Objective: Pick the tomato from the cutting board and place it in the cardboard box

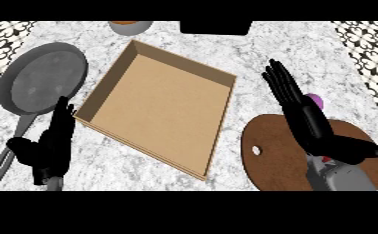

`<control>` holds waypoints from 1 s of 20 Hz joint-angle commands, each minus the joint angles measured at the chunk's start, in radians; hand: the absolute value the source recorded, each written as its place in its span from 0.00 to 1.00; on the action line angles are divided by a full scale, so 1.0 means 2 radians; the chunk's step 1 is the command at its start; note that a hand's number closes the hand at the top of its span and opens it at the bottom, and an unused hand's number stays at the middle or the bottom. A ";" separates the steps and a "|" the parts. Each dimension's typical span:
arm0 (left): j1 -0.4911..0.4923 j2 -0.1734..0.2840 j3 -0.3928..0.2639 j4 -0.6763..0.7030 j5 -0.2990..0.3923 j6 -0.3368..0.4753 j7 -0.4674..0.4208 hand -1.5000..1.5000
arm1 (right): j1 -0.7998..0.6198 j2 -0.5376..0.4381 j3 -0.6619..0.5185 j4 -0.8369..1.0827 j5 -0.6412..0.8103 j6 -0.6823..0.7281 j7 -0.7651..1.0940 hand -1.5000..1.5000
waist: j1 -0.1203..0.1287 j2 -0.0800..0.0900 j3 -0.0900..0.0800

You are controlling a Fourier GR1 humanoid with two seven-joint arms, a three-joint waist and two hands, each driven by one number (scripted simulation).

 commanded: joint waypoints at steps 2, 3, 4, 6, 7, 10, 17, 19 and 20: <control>-0.023 0.035 -0.006 -0.012 -0.026 -0.025 -0.017 0.50 | 0.024 -0.060 -0.073 -0.041 0.030 -0.065 0.026 0.00 | -0.038 -0.003 0.019; -0.031 0.049 -0.014 -0.014 -0.041 -0.034 -0.027 0.50 | 0.025 -0.071 -0.101 -0.042 0.040 -0.093 0.029 0.00 | -0.058 -0.007 0.018; -0.033 0.069 -0.018 -0.031 -0.050 -0.046 -0.030 0.50 | 0.025 -0.094 -0.142 -0.029 0.049 -0.116 0.032 0.00 | -0.071 -0.011 0.019; -0.050 0.100 -0.023 -0.036 -0.077 -0.058 -0.044 0.50 | 0.030 -0.132 -0.201 -0.027 0.059 -0.146 0.036 0.00 | -0.117 -0.020 0.019; -0.038 0.104 -0.027 -0.040 -0.070 -0.073 -0.042 0.50 | 0.087 -0.187 -0.175 0.024 0.123 -0.139 0.073 0.00 | -0.112 -0.007 0.014; -0.060 0.117 -0.053 -0.058 -0.082 -0.100 -0.031 0.50 | 0.135 -0.206 -0.241 0.001 0.114 -0.172 0.080 0.00 | -0.089 -0.005 0.020; -0.088 0.145 -0.039 -0.063 -0.060 -0.165 -0.037 0.50 | 0.305 -0.250 -0.285 -0.097 0.180 -0.157 0.031 0.00 | -0.037 0.002 0.019; -0.096 0.115 -0.062 -0.044 -0.081 -0.150 -0.042 0.50 | 0.352 -0.264 -0.295 -0.143 0.198 -0.147 0.057 0.00 | -0.038 0.003 0.019; -0.092 0.117 -0.068 -0.065 -0.085 -0.150 -0.028 0.50 | 0.365 -0.273 -0.294 -0.167 0.208 -0.140 0.092 0.00 | -0.031 0.002 0.019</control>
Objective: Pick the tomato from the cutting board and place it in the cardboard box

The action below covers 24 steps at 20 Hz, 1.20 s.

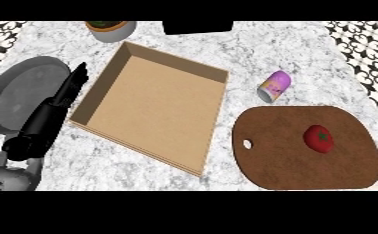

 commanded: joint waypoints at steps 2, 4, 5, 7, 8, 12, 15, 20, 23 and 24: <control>-0.033 -0.005 -0.001 0.029 -0.006 -0.023 -0.012 0.50 | 0.072 -0.043 0.005 -0.072 0.055 0.033 0.090 0.00 | 0.020 0.006 -0.001; -0.044 -0.009 -0.002 0.019 -0.005 -0.019 0.009 0.50 | 0.089 -0.076 -0.004 -0.095 0.063 0.068 0.137 0.00 | 0.023 0.006 -0.001; -0.034 -0.008 -0.005 0.015 -0.002 -0.028 -0.001 0.50 | 0.095 -0.087 0.016 -0.109 0.079 0.080 0.166 0.00 | 0.028 0.006 -0.001; -0.056 -0.009 -0.001 0.017 -0.002 -0.032 0.010 0.50 | 0.091 -0.100 0.040 -0.138 0.096 0.102 0.213 0.00 | 0.034 0.007 0.000; -0.048 -0.020 -0.014 0.020 -0.011 -0.029 0.001 0.50 | 0.080 -0.113 0.047 -0.158 0.099 0.116 0.256 0.00 | 0.039 0.008 -0.001; -0.039 -0.012 -0.001 0.013 -0.007 -0.039 -0.002 0.50 | 0.057 -0.145 0.061 -0.227 0.090 0.174 0.381 0.00 | 0.047 0.006 -0.001; -0.064 -0.020 -0.003 0.039 -0.006 -0.057 -0.007 0.50 | 0.011 -0.147 0.124 -0.233 0.113 0.193 0.463 0.00 | 0.054 0.010 0.000; -0.062 -0.038 -0.016 0.002 -0.028 -0.046 0.021 0.50 | -0.108 -0.127 0.192 -0.190 0.091 0.238 0.552 0.00 | 0.062 0.009 0.001; -0.061 -0.074 -0.029 0.045 -0.056 -0.027 -0.001 0.50 | -0.128 -0.082 0.255 -0.210 0.133 0.235 0.598 0.00 | 0.053 0.008 0.001; -0.059 -0.056 -0.010 0.023 -0.040 -0.047 0.014 0.50 | -0.176 -0.085 0.236 -0.167 0.096 0.273 0.594 0.00 | 0.055 0.008 0.001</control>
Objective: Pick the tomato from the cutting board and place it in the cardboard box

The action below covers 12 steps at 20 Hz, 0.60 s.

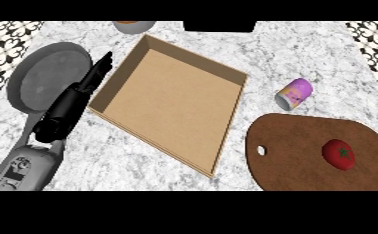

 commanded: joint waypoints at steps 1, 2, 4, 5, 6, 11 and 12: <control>0.006 -0.008 0.009 -0.006 -0.012 0.000 0.004 0.50 | -0.089 0.042 0.047 0.036 0.000 0.040 0.071 0.00 | 0.000 -0.001 0.000; -0.001 -0.009 0.021 0.040 -0.012 -0.010 -0.024 0.50 | -0.057 0.047 0.052 0.014 0.013 0.039 0.071 0.00 | -0.009 -0.002 0.000; 0.010 -0.007 0.020 0.006 -0.012 -0.016 -0.009 0.50 | -0.076 0.086 0.098 0.040 0.058 0.026 0.074 0.00 | -0.006 -0.002 0.000; 0.003 -0.007 0.030 0.016 -0.006 -0.020 -0.009 0.50 | -0.107 0.072 0.070 0.069 0.020 0.060 0.072 0.00 | -0.005 -0.002 0.000; -0.016 -0.026 0.022 0.020 -0.019 -0.007 0.002 0.50 | -0.101 0.077 0.069 0.062 0.029 0.057 0.078 0.00 | -0.010 -0.002 0.000; -0.002 -0.011 0.039 -0.014 -0.018 -0.027 0.025 0.50 | -0.112 0.118 0.100 0.114 0.112 0.039 0.055 0.00 | -0.010 -0.003 0.001; -0.015 -0.021 0.037 0.020 -0.025 -0.024 0.006 0.50 | -0.145 0.137 0.120 0.140 0.122 0.048 0.075 0.00 | -0.008 -0.002 0.001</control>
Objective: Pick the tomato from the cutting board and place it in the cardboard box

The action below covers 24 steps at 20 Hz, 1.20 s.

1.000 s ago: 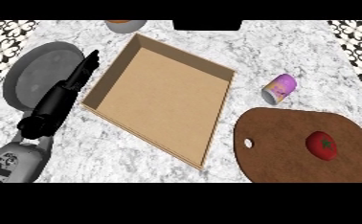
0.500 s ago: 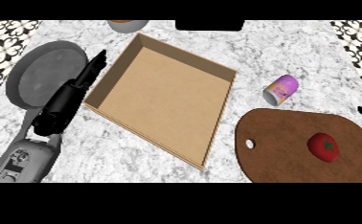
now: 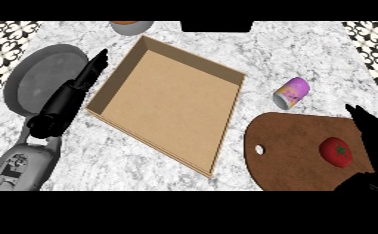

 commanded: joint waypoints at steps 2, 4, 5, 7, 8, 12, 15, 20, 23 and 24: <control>0.021 -0.008 0.014 0.006 -0.019 -0.008 -0.024 0.50 | 0.001 0.040 0.005 0.016 0.046 0.014 0.032 0.00 | -0.005 -0.001 0.000; 0.007 -0.008 0.017 -0.002 -0.011 -0.019 -0.001 0.50 | -0.023 0.048 0.006 0.069 0.045 0.033 0.018 0.00 | -0.003 -0.001 0.000; -0.002 -0.001 0.029 0.000 -0.007 -0.034 0.002 0.50 | -0.040 0.053 0.005 0.052 0.047 0.054 0.031 0.00 | -0.004 -0.001 0.000; 0.012 -0.023 0.014 -0.022 -0.025 -0.002 0.025 0.50 | 0.000 0.045 0.005 0.064 0.060 0.036 0.005 0.00 | -0.005 -0.002 0.000; 0.025 -0.002 0.027 -0.044 -0.010 -0.026 0.024 0.50 | -0.046 0.051 -0.010 0.112 0.049 0.051 -0.006 0.00 | 0.001 -0.001 0.000; 0.009 -0.030 0.028 -0.003 -0.032 -0.022 0.008 0.50 | 0.005 0.078 0.007 0.088 0.097 0.030 0.001 0.00 | -0.006 -0.001 0.000; 0.025 -0.031 0.040 -0.022 -0.042 -0.032 0.007 0.50 | -0.025 0.088 -0.031 0.102 0.084 0.072 -0.013 0.00 | -0.005 -0.001 0.000; 0.041 -0.036 0.057 -0.032 -0.041 -0.056 0.004 0.50 | -0.024 0.118 -0.048 0.185 0.118 0.038 -0.105 0.00 | -0.004 -0.001 0.000; 0.043 -0.040 0.073 -0.031 -0.044 -0.069 0.004 0.50 | 0.020 0.129 -0.051 0.133 0.132 0.057 -0.088 0.00 | -0.006 -0.001 0.000; 0.034 -0.043 0.078 -0.050 -0.042 -0.067 0.035 0.50 | 0.010 0.124 -0.067 0.143 0.133 0.067 -0.103 0.00 | -0.006 -0.001 0.000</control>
